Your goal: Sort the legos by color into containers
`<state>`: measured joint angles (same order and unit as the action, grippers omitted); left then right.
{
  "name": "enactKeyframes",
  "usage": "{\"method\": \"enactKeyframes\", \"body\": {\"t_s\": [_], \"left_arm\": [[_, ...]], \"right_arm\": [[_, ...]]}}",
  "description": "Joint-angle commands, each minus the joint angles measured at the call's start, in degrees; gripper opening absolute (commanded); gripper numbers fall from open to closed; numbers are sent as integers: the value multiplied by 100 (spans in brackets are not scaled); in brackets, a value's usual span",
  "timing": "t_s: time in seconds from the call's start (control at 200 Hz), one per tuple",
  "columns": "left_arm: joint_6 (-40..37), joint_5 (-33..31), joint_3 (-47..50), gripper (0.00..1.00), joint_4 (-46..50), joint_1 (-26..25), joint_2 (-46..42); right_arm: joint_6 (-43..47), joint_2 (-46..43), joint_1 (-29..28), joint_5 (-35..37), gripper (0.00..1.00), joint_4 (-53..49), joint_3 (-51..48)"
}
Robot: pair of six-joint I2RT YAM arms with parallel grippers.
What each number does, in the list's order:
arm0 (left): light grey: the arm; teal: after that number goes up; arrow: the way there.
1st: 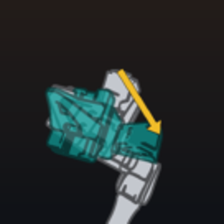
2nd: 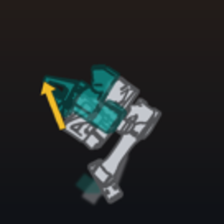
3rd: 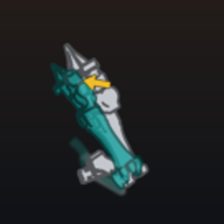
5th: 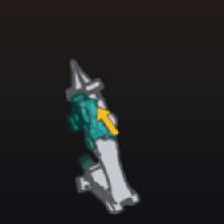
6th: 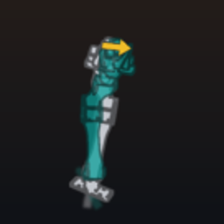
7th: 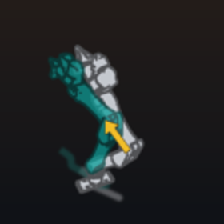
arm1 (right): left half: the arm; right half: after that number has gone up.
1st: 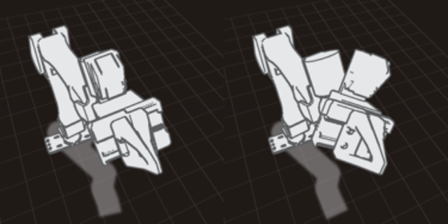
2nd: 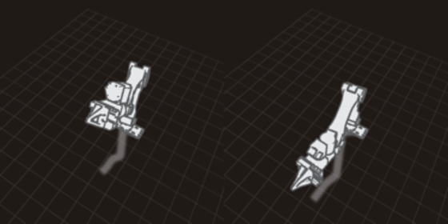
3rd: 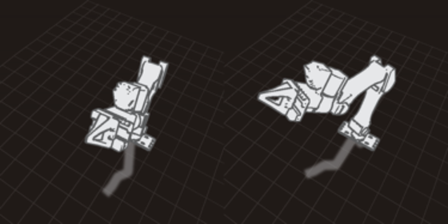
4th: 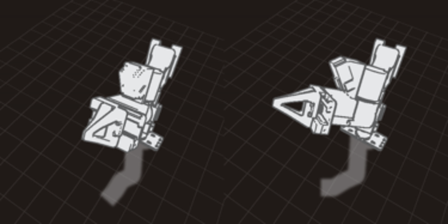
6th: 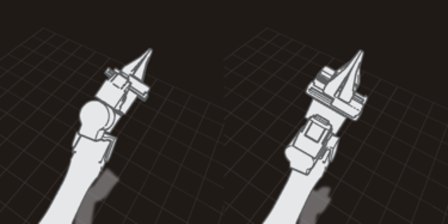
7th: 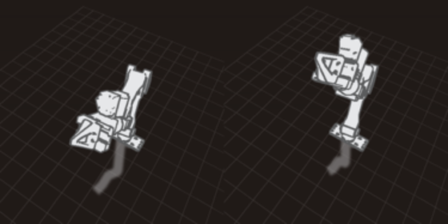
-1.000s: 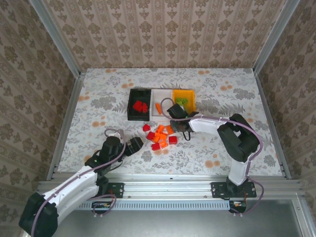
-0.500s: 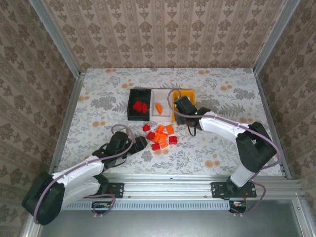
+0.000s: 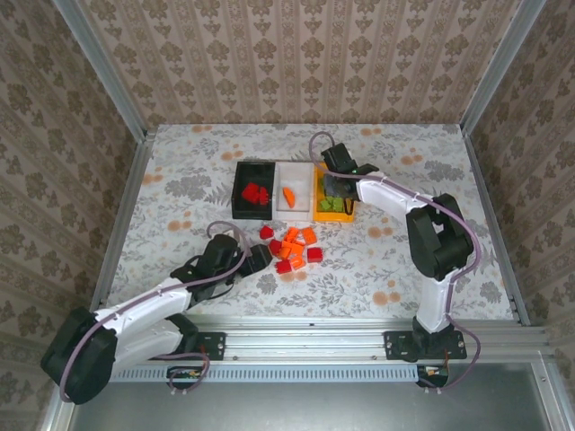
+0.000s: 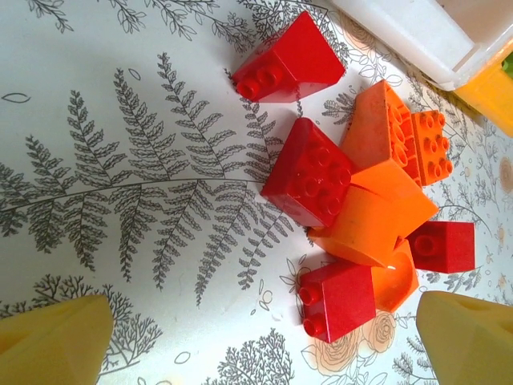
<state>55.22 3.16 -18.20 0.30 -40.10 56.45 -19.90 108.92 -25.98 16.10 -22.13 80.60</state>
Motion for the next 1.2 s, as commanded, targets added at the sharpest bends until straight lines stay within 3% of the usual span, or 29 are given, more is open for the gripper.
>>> {"method": "enactKeyframes", "body": {"t_s": [0.0,0.155,0.255,0.395,0.7,1.195], "left_arm": [[-187,-97,-140,100,344,3,-74],[-179,-180,-134,100,418,19,-122],[-111,-208,-60,100,488,48,-264],[23,-236,150,100,617,59,-620],[64,-70,545,100,311,-31,-1197],[-55,146,553,100,-274,-93,-521]], "right_arm": [[1,-895,-209,136,52,-122,-294],[-489,-1807,-997,104,55,226,-1262],[-797,-1884,-1611,218,55,215,-1710],[-1048,-1690,-2038,163,54,288,-2073],[-884,-949,-1747,-456,57,561,-1947],[-954,-310,-1565,-740,57,721,-1655]]}}
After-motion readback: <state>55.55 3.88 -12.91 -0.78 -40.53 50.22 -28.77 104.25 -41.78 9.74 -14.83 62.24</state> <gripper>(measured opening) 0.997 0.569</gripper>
